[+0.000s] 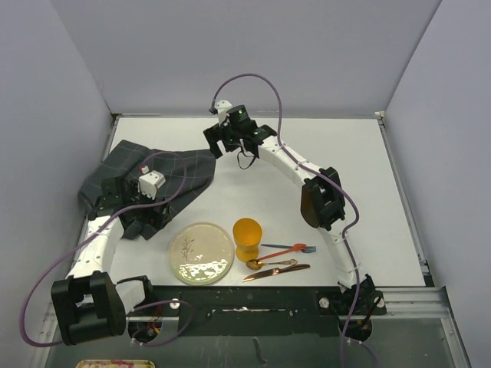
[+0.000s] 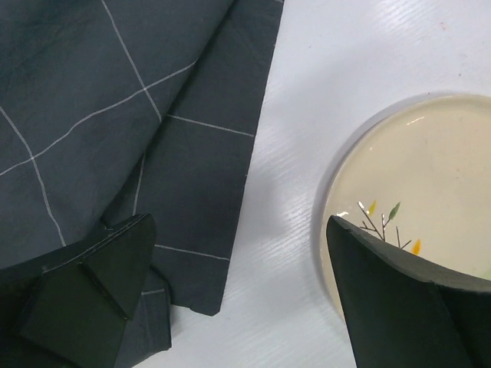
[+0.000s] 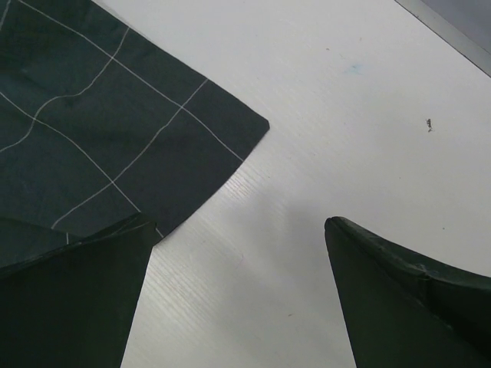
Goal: Set the dinner table for one person
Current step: Flatten out the napkin at the center of the board.
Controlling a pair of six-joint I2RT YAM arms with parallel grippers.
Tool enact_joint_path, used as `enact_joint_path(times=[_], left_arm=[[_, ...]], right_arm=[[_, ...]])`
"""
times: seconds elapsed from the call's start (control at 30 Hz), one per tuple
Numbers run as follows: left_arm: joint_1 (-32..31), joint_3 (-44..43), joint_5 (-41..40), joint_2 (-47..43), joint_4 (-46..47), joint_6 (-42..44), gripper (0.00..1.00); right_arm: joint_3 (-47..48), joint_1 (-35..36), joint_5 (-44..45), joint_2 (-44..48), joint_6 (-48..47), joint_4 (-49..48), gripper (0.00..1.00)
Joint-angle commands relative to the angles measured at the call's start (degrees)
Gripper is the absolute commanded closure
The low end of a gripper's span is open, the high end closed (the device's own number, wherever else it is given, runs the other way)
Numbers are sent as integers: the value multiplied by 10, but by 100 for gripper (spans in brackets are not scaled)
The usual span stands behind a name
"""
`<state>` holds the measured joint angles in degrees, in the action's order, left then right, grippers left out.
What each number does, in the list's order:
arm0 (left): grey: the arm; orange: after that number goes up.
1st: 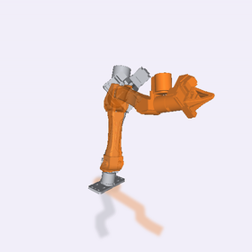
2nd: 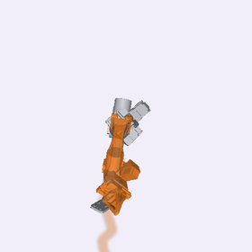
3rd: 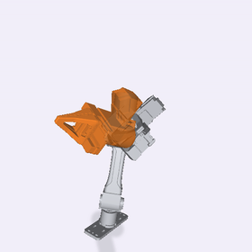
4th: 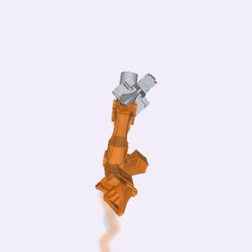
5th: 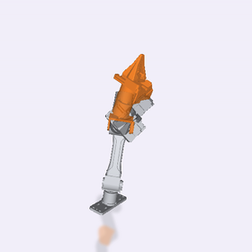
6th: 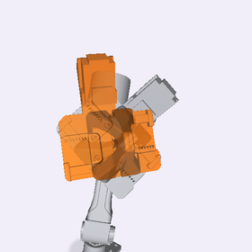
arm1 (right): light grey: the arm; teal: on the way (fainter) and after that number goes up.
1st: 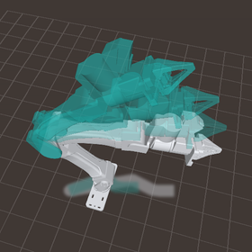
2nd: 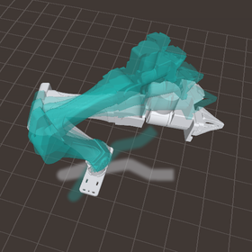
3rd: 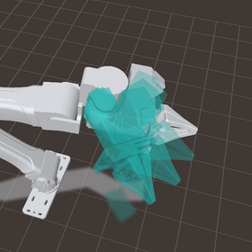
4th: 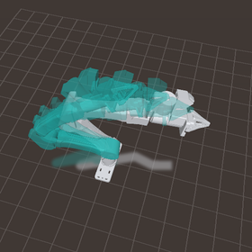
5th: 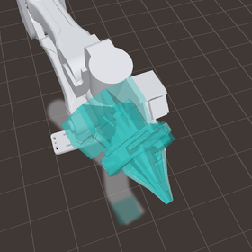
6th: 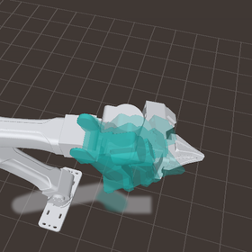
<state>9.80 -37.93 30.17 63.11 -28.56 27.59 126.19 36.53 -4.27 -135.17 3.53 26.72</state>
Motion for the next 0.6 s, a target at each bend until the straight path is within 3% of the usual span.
enact_joint_path(times=[0.0, 0.17, 0.57], left_arm=[[5, -9, -3, 9, 25, 28, 5], [3, -20, -5, 22, -7, 74, 13], [3, -23, -64, 62, -70, 175, 20]], right_arm=[[33, 8, -2, -4, 6, -20, 1], [45, 12, 0, -13, 5, -23, 1], [30, 12, -2, -14, -1, -34, 1]])
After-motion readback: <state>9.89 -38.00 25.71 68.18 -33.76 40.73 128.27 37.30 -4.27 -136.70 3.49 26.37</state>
